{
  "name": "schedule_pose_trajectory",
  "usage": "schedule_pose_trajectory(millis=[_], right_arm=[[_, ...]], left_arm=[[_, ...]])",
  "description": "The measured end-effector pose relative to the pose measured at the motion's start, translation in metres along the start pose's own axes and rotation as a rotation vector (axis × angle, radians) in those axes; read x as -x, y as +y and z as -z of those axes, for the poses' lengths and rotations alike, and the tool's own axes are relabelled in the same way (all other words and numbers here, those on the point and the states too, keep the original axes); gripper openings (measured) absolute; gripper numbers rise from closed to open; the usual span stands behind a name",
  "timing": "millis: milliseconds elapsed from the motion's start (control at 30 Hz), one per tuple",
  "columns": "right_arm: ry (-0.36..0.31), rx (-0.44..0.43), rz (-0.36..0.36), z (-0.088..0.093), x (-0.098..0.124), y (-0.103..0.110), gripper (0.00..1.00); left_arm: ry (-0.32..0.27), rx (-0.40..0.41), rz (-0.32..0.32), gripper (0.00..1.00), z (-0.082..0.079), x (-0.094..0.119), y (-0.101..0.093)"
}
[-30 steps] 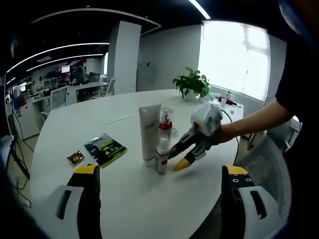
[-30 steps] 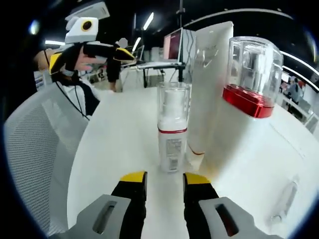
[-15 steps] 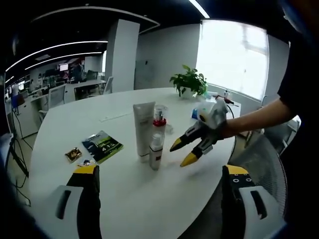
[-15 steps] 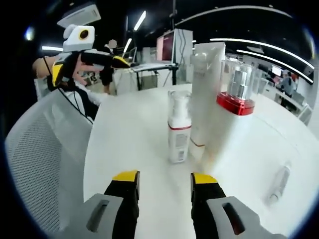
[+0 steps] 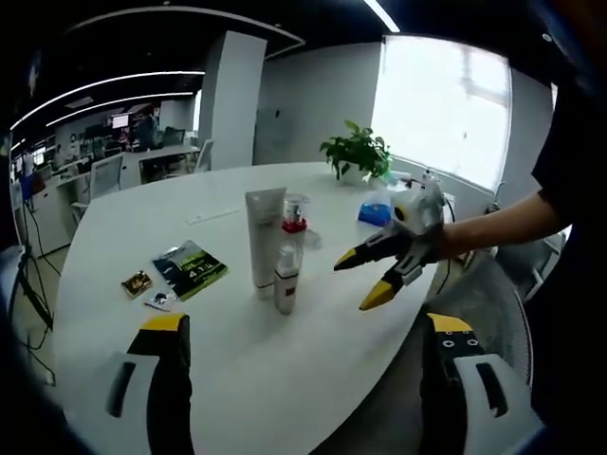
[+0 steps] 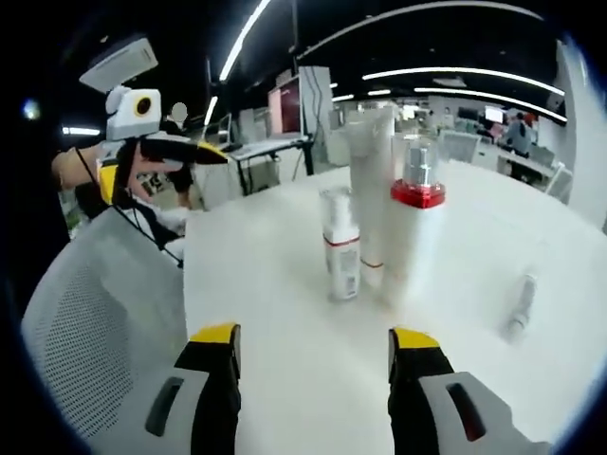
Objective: Arrange the skincare products in the storage area until every visible bottle or jar stands upright without overlapping.
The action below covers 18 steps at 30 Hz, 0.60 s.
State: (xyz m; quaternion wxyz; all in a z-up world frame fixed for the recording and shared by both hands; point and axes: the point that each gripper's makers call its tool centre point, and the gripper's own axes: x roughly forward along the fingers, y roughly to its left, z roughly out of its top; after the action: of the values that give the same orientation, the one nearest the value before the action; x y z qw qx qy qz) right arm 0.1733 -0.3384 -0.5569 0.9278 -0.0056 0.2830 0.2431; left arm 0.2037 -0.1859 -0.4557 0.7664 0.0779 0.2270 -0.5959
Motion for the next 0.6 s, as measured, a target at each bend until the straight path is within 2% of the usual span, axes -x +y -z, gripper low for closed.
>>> schedule_pose_trajectory(millis=[200,333,600], right_arm=[[-0.009,-0.015,0.045,-0.001,0.022,0.001,0.66],[-0.035,-0.057,0.072,-0.003,0.038,0.001,0.69],[-0.058,-0.126,0.115,-0.001,0.06,0.004,0.78]], left_arm=[[0.014,0.014,0.009,0.94,0.002,-0.004,-0.004],[0.017,0.013,0.016,0.95,0.002,-0.004,-0.006],[0.044,0.047,0.02,0.97,0.013,0.0,-0.005]])
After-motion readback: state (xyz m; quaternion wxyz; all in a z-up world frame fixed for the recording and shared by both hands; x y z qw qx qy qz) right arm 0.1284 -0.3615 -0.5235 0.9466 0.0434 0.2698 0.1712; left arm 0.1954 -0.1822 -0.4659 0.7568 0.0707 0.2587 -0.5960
